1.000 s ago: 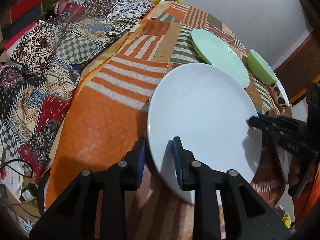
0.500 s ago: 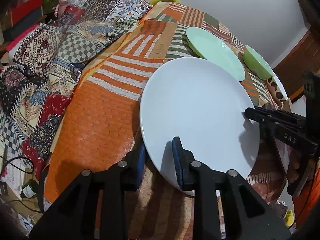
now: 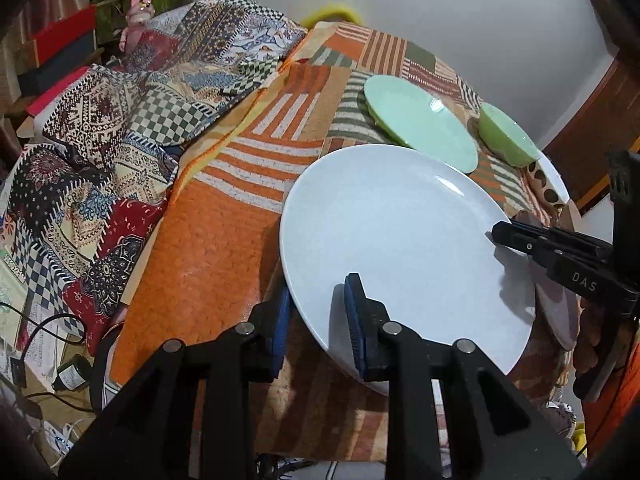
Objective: Organize plates and bowls
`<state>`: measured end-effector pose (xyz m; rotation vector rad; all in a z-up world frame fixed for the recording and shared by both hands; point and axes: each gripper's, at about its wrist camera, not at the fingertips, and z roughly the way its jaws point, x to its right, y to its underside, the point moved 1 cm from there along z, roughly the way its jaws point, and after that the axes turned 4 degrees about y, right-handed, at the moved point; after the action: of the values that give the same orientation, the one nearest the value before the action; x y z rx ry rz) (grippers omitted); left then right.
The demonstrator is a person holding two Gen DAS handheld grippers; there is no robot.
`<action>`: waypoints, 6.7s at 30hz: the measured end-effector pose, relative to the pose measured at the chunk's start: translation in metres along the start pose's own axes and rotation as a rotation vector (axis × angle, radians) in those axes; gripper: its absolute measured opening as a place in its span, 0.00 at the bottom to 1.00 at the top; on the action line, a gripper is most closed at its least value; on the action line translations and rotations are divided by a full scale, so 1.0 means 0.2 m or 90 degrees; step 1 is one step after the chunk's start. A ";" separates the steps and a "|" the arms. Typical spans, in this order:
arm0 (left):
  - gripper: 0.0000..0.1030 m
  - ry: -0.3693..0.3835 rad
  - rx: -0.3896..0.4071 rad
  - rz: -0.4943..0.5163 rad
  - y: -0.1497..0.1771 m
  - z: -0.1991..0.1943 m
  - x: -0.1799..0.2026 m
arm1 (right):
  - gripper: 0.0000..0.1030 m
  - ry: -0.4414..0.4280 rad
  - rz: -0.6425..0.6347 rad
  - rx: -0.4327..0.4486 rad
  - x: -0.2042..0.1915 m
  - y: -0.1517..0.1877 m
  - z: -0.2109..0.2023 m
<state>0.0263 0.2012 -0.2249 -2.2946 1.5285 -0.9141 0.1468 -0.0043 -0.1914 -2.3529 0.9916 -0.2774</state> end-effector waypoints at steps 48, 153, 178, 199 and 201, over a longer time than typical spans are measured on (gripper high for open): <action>0.25 0.080 0.030 0.198 -0.04 -0.03 0.90 | 0.17 0.081 0.190 0.118 0.54 0.47 -0.59; 0.90 -0.067 0.135 0.212 -0.75 0.31 0.46 | 0.72 0.125 0.084 0.113 0.40 -0.30 -0.14; 0.17 0.022 -0.008 0.123 -0.89 0.79 0.26 | 0.26 0.061 0.108 -0.030 0.50 -0.40 0.29; 0.18 -0.002 0.002 0.126 -0.82 0.74 0.31 | 0.24 0.070 0.095 -0.031 0.47 -0.41 0.30; 0.18 -0.005 0.010 0.128 -0.81 0.71 0.33 | 0.24 0.066 0.099 -0.027 0.47 -0.40 0.27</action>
<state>0.2519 0.1908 -0.2281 -2.0834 1.7047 -0.8596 0.2823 -0.0026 -0.1917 -2.3026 1.2337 -0.3232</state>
